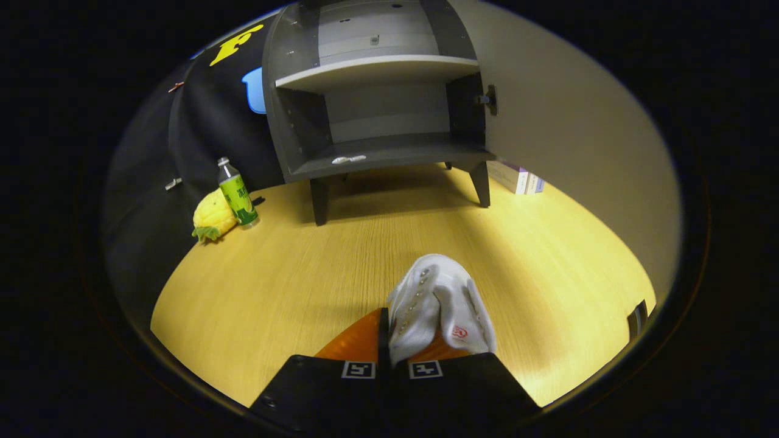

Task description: Open the shoe cabinet door, grab the shoes and put them into the shoe cabinet, then close the shoe cabinet door.

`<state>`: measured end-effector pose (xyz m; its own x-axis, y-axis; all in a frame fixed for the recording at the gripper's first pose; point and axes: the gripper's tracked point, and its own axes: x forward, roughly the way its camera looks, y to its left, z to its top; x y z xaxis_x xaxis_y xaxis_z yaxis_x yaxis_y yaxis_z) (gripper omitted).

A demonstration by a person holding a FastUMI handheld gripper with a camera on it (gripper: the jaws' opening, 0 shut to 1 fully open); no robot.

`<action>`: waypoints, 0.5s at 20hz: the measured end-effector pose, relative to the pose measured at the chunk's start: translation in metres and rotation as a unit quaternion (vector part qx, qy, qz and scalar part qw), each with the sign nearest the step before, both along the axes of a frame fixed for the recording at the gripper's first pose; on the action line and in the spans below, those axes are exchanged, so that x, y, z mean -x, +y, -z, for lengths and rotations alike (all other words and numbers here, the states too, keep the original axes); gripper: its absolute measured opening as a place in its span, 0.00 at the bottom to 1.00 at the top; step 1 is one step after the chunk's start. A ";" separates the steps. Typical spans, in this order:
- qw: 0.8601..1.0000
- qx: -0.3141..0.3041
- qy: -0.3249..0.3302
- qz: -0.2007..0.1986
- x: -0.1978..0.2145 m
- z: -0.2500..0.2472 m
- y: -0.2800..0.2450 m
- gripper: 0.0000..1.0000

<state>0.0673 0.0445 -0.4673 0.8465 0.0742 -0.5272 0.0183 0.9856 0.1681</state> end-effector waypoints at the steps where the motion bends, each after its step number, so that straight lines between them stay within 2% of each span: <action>1: 1.000 -0.006 -0.008 0.000 0.002 -0.018 0.000 0.05; 4: 0.999 0.005 -0.034 -0.009 0.005 -0.072 -0.003 0.05; 7: 0.998 -0.011 -0.064 -0.009 0.003 -0.138 0.001 0.05; 10: 0.996 -0.007 -0.093 -0.007 -0.012 -0.203 0.001 0.05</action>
<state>0.0790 0.0452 -0.2638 0.9285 0.0927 -0.3596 -0.0283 0.9832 0.1803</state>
